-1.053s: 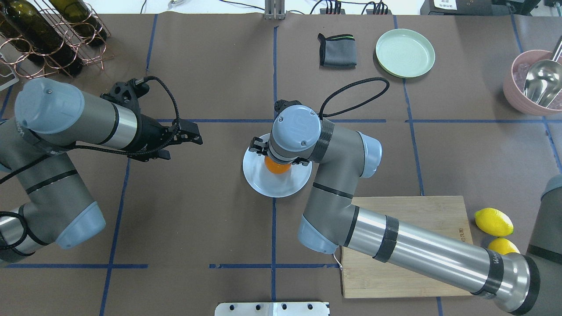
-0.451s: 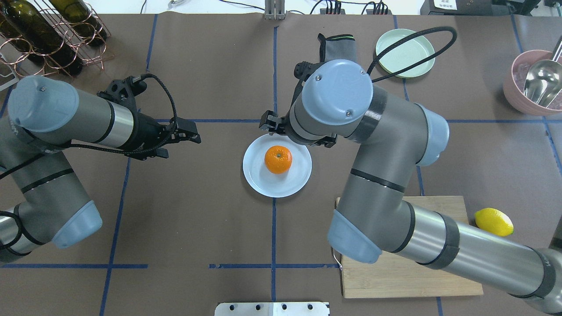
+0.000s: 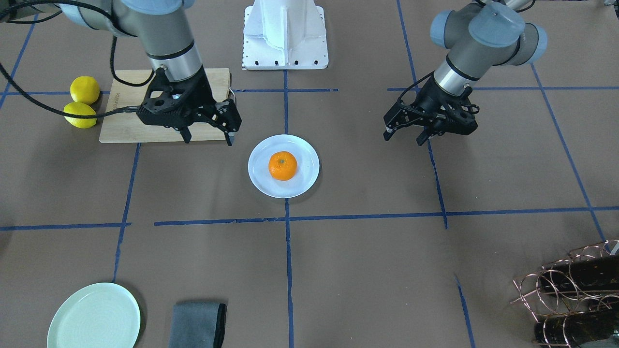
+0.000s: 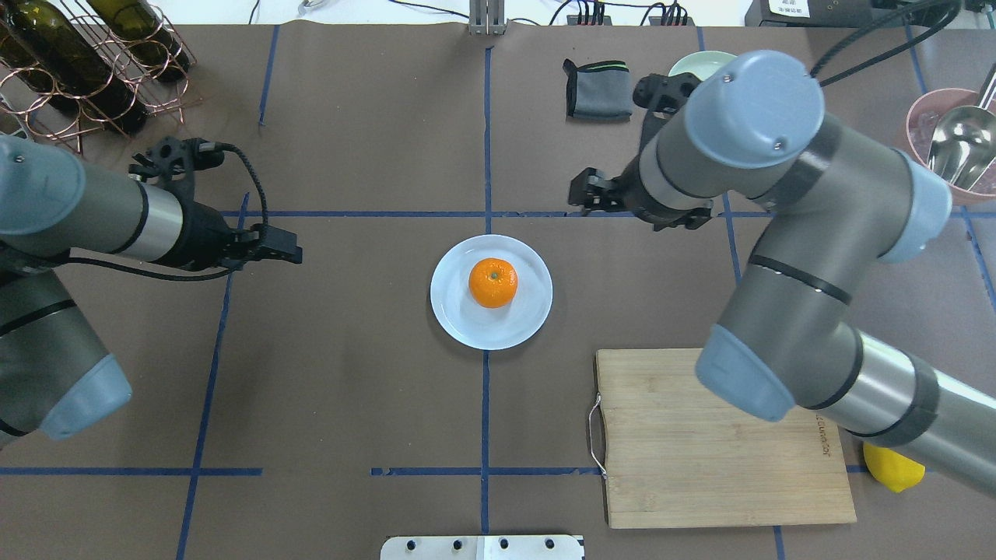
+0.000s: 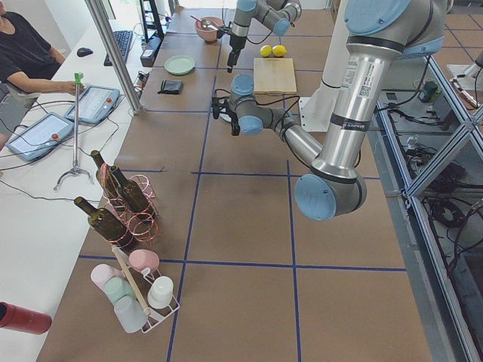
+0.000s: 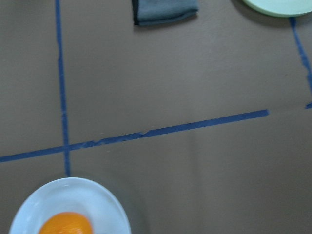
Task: Pick orange to plate
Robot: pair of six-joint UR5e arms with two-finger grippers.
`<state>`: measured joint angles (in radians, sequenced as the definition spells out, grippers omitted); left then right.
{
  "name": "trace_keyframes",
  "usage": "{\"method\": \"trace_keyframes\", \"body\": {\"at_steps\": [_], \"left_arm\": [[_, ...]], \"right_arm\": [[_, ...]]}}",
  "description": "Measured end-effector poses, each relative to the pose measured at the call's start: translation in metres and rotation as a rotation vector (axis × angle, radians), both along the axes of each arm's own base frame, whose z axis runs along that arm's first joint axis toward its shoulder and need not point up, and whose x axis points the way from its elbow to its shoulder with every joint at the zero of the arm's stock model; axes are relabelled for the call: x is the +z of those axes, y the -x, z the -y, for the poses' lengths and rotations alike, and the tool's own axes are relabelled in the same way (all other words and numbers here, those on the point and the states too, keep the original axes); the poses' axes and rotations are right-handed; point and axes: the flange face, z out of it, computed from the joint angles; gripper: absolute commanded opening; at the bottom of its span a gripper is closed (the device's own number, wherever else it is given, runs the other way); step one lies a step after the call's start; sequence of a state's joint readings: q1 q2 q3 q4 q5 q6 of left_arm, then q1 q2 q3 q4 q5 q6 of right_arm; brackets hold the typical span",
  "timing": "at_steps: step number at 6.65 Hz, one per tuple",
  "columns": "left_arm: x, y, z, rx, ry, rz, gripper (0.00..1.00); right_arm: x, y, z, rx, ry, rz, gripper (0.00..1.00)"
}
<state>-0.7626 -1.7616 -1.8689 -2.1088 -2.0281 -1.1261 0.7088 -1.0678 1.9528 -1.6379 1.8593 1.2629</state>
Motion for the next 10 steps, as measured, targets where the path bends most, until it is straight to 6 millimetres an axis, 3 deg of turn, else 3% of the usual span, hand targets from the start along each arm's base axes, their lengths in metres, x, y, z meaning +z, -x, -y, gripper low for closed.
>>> {"method": "trace_keyframes", "body": {"at_steps": [2,5,7,8,9,10], "left_arm": [[0.059,0.082,0.024,0.049,-0.142,0.117,1.0],[0.15,0.258,0.052,0.111,-0.249,0.242,1.0],[0.189,0.358,0.061,0.143,-0.198,0.331,1.0],[0.195,0.384,0.057,0.154,-0.142,0.308,1.0],[0.198,0.392,0.052,0.162,-0.1,0.278,1.0],[0.199,0.394,0.049,0.163,-0.075,0.265,1.0]], "right_arm": [[0.076,-0.072,0.026,-0.074,-0.042,-0.112,1.0],[0.18,-0.229,0.074,-0.239,-0.094,-0.18,1.0],[0.25,-0.33,0.094,-0.343,-0.123,-0.194,1.0],[0.273,-0.374,0.094,-0.402,-0.134,-0.204,1.0],[0.284,-0.404,0.089,-0.447,-0.136,-0.204,1.0],[0.288,-0.418,0.083,-0.472,-0.134,-0.202,1.0]]}}
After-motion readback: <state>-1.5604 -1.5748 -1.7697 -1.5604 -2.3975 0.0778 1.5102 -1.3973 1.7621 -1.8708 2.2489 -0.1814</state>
